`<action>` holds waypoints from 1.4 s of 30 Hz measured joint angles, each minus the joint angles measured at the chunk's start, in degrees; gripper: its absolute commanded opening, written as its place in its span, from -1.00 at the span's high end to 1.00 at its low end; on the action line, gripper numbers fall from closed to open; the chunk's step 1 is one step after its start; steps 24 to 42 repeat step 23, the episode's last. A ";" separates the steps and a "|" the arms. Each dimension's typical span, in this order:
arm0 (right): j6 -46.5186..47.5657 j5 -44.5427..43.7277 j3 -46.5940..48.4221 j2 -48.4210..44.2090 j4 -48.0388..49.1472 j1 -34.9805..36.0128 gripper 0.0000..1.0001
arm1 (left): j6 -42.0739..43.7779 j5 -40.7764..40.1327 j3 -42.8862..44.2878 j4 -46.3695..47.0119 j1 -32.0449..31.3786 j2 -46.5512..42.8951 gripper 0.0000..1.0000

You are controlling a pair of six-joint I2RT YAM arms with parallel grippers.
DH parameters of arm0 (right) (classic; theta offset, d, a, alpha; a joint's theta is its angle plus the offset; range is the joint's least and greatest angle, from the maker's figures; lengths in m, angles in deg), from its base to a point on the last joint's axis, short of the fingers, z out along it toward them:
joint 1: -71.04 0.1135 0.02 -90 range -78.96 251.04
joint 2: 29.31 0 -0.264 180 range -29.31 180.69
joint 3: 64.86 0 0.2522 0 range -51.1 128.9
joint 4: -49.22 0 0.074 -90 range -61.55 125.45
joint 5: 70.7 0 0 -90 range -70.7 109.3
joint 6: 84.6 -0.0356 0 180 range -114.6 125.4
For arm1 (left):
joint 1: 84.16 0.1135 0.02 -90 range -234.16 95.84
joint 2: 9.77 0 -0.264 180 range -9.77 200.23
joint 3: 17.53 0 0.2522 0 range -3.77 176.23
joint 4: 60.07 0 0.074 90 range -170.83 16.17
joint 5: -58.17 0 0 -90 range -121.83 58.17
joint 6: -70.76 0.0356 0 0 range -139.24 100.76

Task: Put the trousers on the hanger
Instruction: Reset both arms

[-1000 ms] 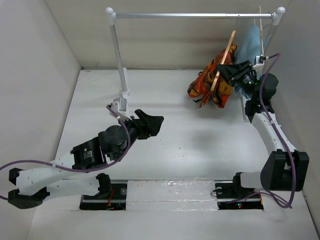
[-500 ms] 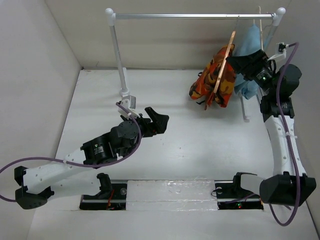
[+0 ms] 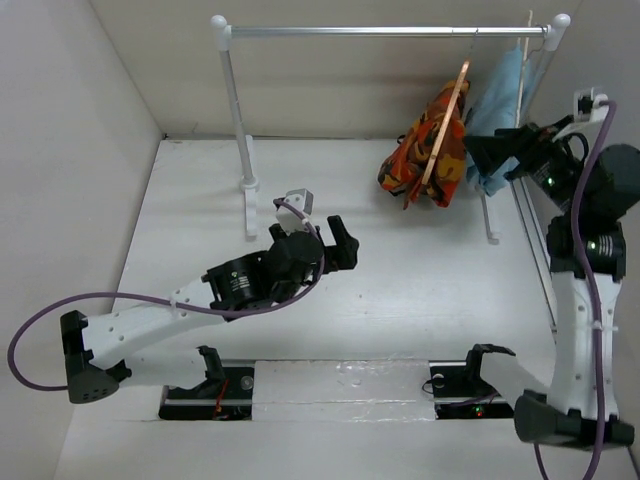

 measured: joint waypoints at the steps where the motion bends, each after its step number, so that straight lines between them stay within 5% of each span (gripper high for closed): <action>1: 1.66 0.48 -1.46 -2.60 -0.37 0.39 -1.00 | -0.50 0.17 -0.09 -0.79 0.00 0.02 -0.98; 8: 13.14 -0.83 -21.79 -27.76 -12.33 6.93 -1.00 | -5.51 1.60 -6.82 -4.55 1.49 -8.44 -0.98; 14: 18.03 -7.93 -39.12 -40.79 -28.61 8.44 -1.00 | -8.92 11.32 -20.79 -5.46 15.34 -15.65 -0.98; 42: 20.85 -11.63 -43.41 -37.62 -34.56 8.94 -1.00 | -9.05 16.02 -23.47 -5.92 15.91 -19.52 -0.98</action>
